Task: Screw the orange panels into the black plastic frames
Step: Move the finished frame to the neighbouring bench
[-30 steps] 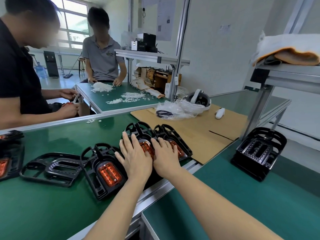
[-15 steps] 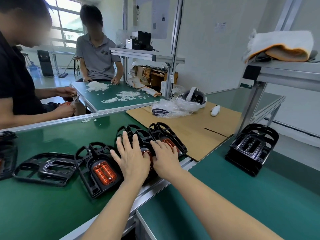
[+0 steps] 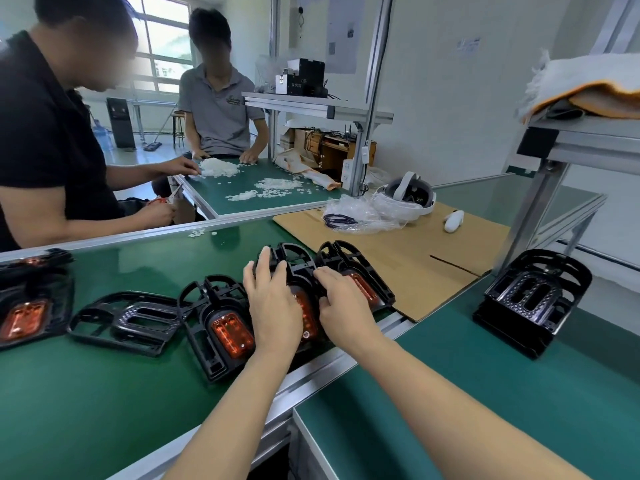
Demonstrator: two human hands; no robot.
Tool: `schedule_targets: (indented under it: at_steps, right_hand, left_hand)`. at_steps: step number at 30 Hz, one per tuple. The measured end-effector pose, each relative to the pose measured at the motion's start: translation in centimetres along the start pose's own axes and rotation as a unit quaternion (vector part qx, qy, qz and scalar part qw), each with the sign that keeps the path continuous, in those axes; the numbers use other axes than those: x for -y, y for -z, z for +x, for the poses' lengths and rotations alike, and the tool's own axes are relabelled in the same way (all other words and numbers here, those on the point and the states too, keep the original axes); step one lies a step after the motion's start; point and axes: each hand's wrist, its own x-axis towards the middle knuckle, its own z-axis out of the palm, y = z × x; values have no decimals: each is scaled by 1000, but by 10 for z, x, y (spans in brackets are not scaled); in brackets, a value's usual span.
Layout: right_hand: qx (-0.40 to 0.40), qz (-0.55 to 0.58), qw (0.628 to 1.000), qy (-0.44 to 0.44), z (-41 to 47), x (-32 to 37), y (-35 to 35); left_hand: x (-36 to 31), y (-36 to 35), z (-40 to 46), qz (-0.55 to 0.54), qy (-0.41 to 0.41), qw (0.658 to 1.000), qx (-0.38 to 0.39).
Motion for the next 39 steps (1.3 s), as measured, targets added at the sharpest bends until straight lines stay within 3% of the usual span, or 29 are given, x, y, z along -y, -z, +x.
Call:
schedule_targets:
  at_steps: [7,13,17,21,26,33,39]
  right_hand:
    - [22,15,999,39,10,33,-13]
    - [139,5,985,106,13,63,-32]
    - [48,-133,987,73,3,54,-40]
    - [21,-140,990,-17,-7,47,-40]
    - [8,-106,994,9,6,49,-35]
    - [51,-2,999,0,6,41,-36]
    - [-48,28,998,-9,8,47,-34]
  left_hand:
    - [24,37,16,33,50,997,-52]
    - [54,47,24,84,137,986,-30]
    - [70,47,19,134,153,979,-23]
    - [71,44,19,51,167,985,-18]
    - [75,47,26,-33,199,979,-30]
    - [78,49,27,-94,228,968,-39]
    - [81,46,34,-195,278,940,-39]
